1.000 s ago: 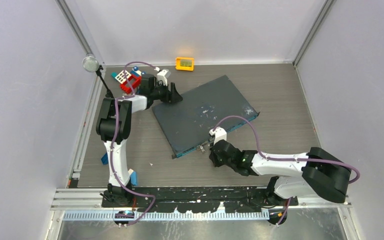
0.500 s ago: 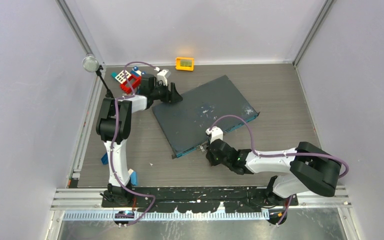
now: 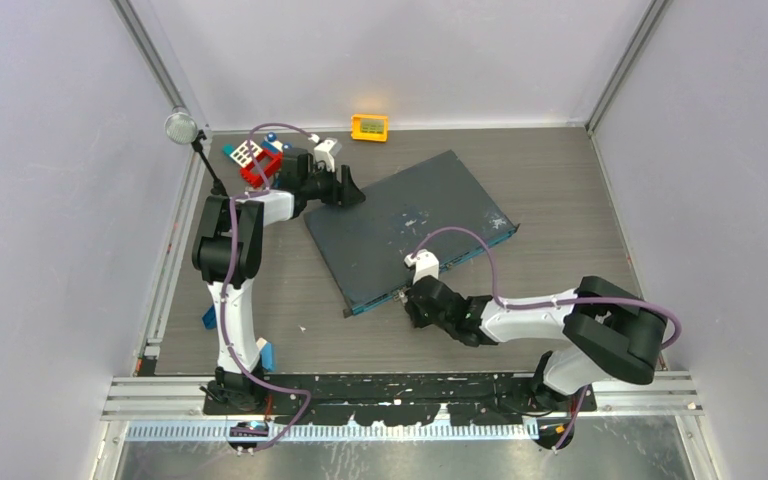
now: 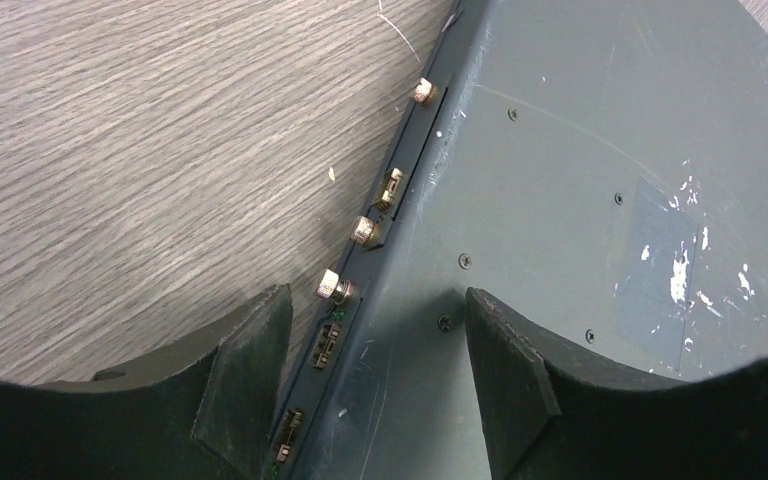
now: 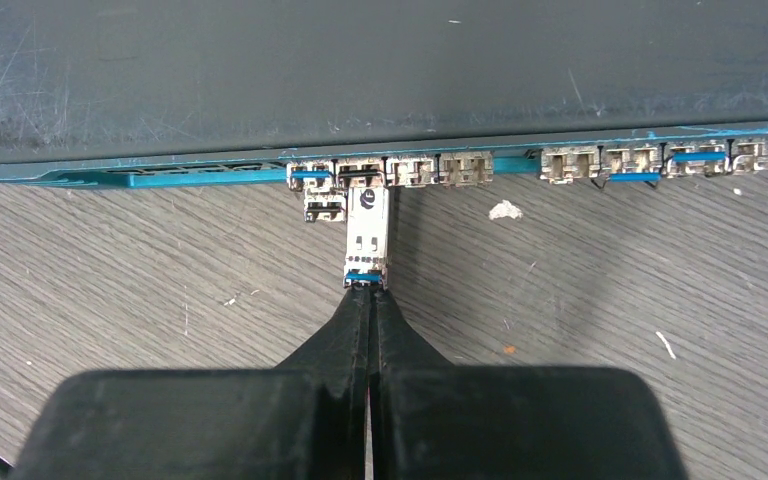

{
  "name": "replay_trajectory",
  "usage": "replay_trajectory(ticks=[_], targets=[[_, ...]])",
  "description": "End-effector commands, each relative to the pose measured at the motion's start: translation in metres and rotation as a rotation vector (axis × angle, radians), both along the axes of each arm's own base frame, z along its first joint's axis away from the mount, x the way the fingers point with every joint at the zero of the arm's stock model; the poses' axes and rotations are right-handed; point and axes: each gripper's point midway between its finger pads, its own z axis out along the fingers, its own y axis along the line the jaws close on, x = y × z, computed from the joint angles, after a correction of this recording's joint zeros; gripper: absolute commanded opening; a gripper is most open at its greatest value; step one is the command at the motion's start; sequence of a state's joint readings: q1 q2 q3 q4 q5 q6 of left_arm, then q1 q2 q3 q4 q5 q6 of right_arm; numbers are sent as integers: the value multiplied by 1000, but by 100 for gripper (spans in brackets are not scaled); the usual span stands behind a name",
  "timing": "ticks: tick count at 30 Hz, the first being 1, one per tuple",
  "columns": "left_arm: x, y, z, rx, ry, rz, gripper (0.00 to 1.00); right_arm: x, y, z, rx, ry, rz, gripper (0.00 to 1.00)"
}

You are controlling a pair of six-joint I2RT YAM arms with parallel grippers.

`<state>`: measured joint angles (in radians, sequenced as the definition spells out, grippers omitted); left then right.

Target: Insert the plug into the switch port

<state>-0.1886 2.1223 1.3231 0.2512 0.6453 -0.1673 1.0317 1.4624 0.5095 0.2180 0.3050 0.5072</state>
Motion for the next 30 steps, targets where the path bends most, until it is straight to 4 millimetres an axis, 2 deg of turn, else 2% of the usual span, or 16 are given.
replay_trajectory(ticks=[1, 12, 18, 30], targets=[[3, -2, 5, 15, -33, -21, 65, 26, 11, 10, 27, -73, -69, 0], [3, -2, 6, 14, -34, -22, 65, 41, 0, 14, -21, -142, -133, 0], [3, -2, 6, 14, -35, -21, 65, 45, -5, 26, 3, -182, -164, 1], [3, -2, 5, 14, -32, -22, 65, 58, 9, 56, 98, -242, -174, 0]])
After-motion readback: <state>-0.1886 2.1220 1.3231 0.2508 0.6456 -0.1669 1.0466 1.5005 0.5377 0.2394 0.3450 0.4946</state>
